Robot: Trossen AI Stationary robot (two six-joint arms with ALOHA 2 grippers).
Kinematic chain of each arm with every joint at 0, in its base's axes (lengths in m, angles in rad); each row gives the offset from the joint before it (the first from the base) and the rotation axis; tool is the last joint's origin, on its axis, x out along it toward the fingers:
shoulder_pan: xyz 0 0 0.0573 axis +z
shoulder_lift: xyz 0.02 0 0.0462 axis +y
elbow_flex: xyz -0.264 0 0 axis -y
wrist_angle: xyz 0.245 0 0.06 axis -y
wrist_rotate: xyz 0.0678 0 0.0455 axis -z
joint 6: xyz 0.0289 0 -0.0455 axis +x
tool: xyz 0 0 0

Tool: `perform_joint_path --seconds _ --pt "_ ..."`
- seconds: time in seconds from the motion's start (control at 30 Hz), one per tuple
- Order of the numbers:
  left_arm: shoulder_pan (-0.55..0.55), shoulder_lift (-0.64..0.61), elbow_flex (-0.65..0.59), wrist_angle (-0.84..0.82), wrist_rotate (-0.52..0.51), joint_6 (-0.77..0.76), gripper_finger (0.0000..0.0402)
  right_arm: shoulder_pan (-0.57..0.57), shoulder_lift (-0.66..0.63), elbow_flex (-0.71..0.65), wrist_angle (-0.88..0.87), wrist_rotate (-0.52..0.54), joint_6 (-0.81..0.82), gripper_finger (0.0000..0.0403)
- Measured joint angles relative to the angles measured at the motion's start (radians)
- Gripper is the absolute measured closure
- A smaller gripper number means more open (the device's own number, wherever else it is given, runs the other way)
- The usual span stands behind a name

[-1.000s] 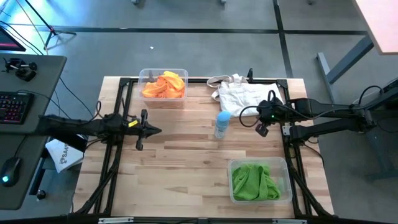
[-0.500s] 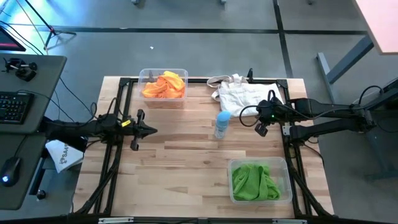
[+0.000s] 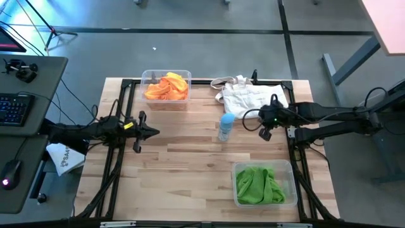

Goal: Sort microfiber towel by color & place in baskets
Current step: Return to Home Position

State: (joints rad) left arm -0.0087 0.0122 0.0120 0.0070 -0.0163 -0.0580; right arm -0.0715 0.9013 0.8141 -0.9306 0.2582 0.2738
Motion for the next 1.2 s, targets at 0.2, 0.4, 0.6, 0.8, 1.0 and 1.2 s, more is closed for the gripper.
perform_joint_path --seconds 0.2,0.4,0.6,0.8,1.0,1.2 --pt "0.0 0.011 0.0 0.0 0.004 0.007 0.0401 0.0 -0.021 -0.202 0.357 -0.058 -0.079 0.0403" --pt "0.0 0.011 0.0 0.0 0.004 0.008 0.0401 0.0 -0.081 -0.392 0.694 -0.167 -0.136 0.0403" --pt "0.0 0.011 0.0 0.001 0.004 0.009 0.0401 0.0 -0.188 -0.504 0.853 -0.208 -0.118 0.0403" --pt "0.0 0.011 0.0 0.001 0.004 0.009 0.0401 0.0 -0.326 -0.548 0.877 -0.251 -0.129 0.0403" --pt "0.0 0.011 0.0 0.002 0.004 0.009 0.0401 0.037 -0.465 -0.636 0.935 -0.249 -0.112 0.0403" --pt "0.0 0.011 0.0 0.002 0.004 0.009 0.0401 0.091 -0.579 -0.703 1.025 -0.228 -0.117 0.0403"
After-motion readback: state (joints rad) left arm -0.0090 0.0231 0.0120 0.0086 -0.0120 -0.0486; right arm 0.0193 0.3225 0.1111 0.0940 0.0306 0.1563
